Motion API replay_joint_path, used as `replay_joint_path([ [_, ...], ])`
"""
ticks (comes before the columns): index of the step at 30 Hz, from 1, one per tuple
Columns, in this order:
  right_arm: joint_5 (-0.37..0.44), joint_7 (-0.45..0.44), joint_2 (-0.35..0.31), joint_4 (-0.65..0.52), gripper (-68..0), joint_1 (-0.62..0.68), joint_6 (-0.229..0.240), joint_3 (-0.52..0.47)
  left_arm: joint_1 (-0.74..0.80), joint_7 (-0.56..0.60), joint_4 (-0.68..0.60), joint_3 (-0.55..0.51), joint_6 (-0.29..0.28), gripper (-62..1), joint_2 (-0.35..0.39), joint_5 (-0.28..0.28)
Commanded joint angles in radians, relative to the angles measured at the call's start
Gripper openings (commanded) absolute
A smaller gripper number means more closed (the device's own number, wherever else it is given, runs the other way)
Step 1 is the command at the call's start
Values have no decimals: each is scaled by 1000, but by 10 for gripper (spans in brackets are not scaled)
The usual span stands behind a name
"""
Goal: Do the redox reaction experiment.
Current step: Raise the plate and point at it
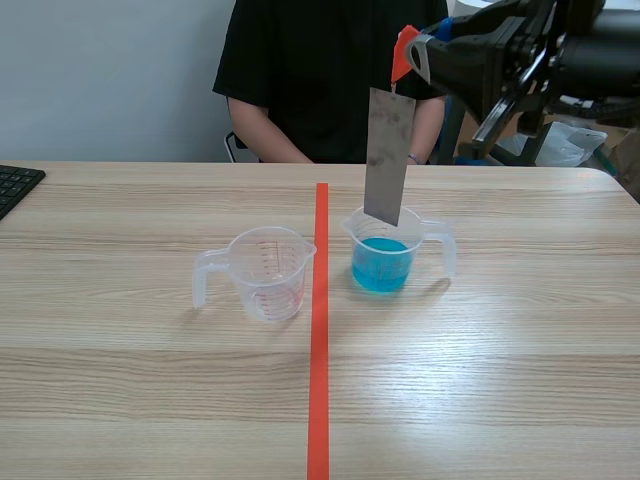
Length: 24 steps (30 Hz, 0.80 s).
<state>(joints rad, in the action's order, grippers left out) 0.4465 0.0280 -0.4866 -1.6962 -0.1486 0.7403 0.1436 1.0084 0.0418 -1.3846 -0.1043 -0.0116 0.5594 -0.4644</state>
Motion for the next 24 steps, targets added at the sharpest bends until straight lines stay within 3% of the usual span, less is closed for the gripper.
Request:
replay_joint_path([
  [1, 18, -14, -9, -29, -658, -12, 5, -27, 5, 13, -9, 1, -2, -560, -2, 1],
  [24, 45, 11, -9, -71, -658, -6, 5, -66, 5, 14, -9, 2, -10, -560, 11, 1],
])
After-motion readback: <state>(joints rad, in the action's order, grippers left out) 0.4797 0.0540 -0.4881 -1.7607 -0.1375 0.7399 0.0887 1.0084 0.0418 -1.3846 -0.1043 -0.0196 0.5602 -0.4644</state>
